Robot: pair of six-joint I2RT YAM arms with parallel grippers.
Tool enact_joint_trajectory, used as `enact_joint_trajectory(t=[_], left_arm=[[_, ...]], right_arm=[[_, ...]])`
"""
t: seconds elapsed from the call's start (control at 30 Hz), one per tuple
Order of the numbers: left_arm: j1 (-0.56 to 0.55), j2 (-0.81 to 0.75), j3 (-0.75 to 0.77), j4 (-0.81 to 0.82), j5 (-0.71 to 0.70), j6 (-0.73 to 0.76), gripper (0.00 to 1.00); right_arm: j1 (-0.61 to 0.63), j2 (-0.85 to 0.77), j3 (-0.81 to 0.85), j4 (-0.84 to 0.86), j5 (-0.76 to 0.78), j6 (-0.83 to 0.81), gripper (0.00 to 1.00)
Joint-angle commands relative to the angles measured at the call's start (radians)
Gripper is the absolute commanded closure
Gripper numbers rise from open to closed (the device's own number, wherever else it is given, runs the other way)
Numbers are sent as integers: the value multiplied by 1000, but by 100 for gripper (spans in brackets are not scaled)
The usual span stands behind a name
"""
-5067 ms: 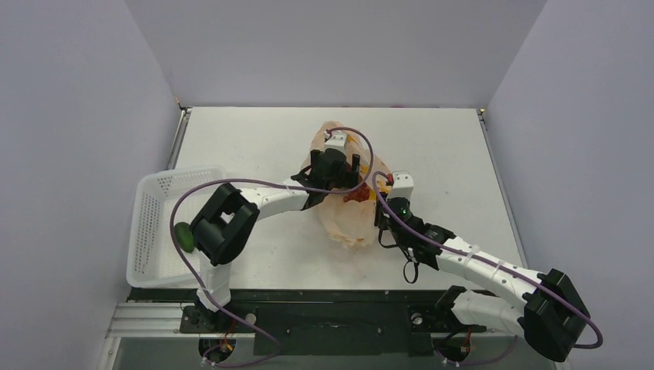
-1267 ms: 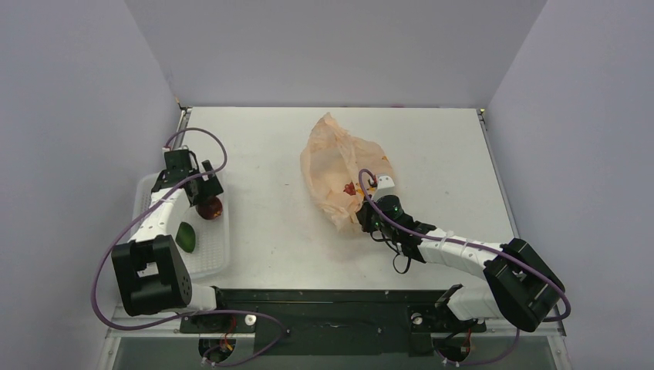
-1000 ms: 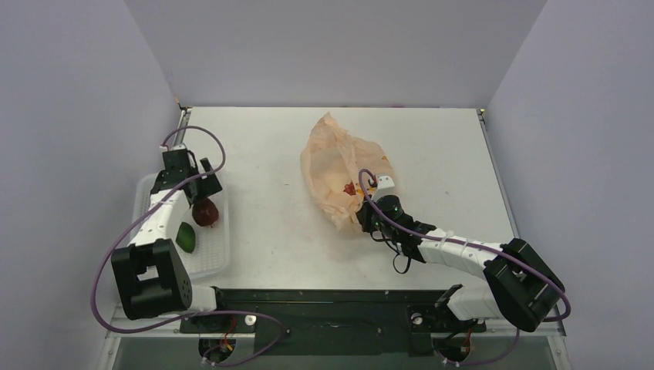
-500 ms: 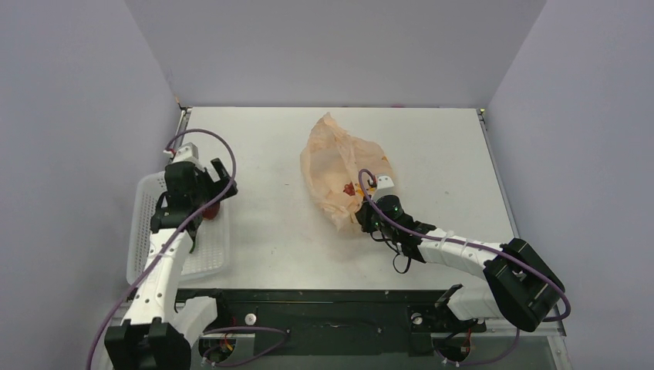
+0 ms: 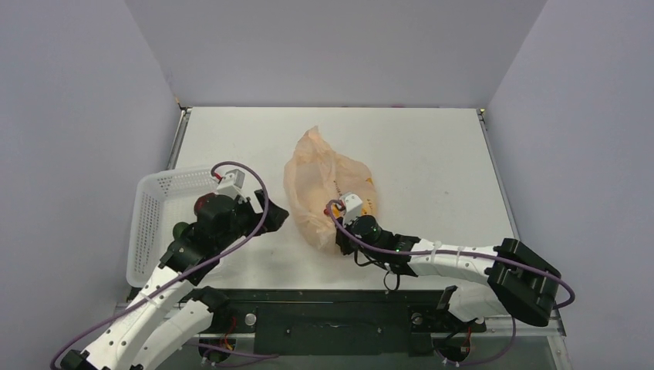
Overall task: Take the fake fruits out of the plastic bag
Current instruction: Move the plastic bag to the center of the board, then adjust the plastic bag at the center of the board.
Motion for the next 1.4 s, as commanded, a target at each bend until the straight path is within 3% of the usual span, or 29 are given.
enact_joint_trajectory(t=[0.0, 0.2, 0.33, 0.47, 0.53, 0.63, 0.73, 0.9, 1.07, 1.17, 1.37], left_arm=[[-90, -114, -84, 45, -44, -160, 17], [-135, -204, -227, 184, 16, -213, 16], [-135, -159, -214, 242, 75, -206, 16], [-135, -126, -145, 254, 97, -155, 15], [-135, -93, -125, 281, 144, -133, 14], [-135, -27, -141, 372, 251, -134, 14], [-165, 89, -215, 567, 361, -185, 16], [-272, 198, -289, 617, 267, -193, 17], [-312, 218, -387, 565, 155, -213, 19], [-339, 203, -487, 589, 113, -246, 19], [-361, 176, -565, 695, 173, -308, 19]], right_arm=[[93, -15, 53, -50, 26, 45, 100], [210, -83, -8, -113, 114, 139, 100], [221, -97, -43, -158, 139, 179, 100], [248, -136, -47, -292, 269, 233, 100], [251, -164, -47, -362, 332, 262, 94], [253, -216, -42, -411, 370, 283, 77], [250, -251, -22, -444, 403, 280, 65], [200, -259, 63, -491, 453, 235, 52], [76, -243, 82, -477, 395, 223, 52], [52, -244, 38, -403, 402, 248, 65], [39, -215, -70, -222, 345, 265, 78]])
